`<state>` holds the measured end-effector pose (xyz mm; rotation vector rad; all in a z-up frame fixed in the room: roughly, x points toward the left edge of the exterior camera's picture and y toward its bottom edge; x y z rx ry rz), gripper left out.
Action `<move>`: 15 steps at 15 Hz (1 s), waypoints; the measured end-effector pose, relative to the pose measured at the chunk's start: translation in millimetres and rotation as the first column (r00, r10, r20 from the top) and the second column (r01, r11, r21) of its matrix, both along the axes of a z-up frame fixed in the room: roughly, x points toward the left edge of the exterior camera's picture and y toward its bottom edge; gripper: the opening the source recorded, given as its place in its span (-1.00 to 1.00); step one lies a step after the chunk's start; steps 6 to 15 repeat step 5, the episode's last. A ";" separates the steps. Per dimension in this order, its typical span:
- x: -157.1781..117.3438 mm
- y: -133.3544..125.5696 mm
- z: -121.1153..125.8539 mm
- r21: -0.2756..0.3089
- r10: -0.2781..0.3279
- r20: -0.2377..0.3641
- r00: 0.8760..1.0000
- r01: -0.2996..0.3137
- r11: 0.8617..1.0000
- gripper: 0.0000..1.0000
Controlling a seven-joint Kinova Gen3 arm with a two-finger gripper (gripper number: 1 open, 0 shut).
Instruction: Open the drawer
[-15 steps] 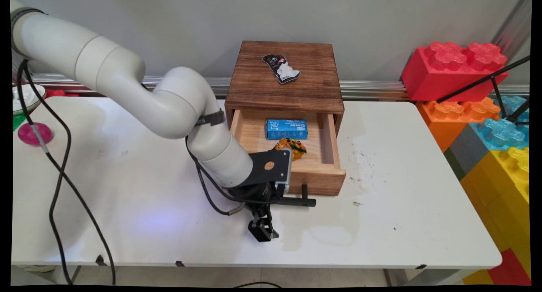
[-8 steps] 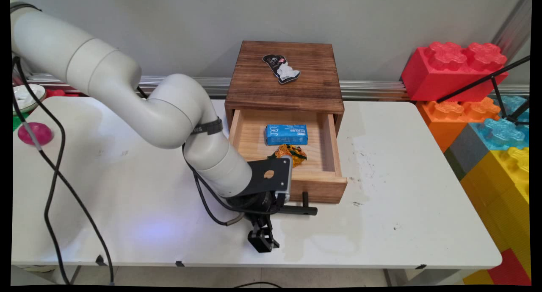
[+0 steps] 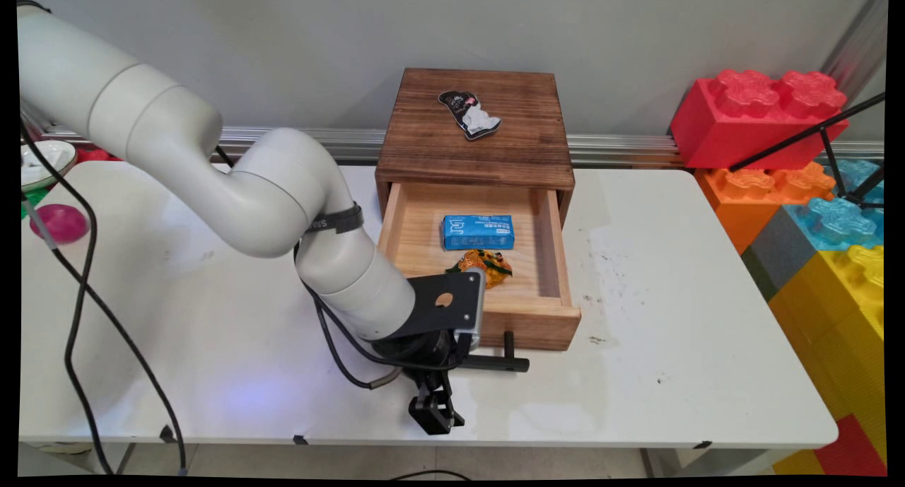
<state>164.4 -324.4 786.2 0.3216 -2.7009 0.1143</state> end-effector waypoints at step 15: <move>1.3 6.0 5.7 0.000 -0.002 -0.012 1.000 0.002 1.000 1.00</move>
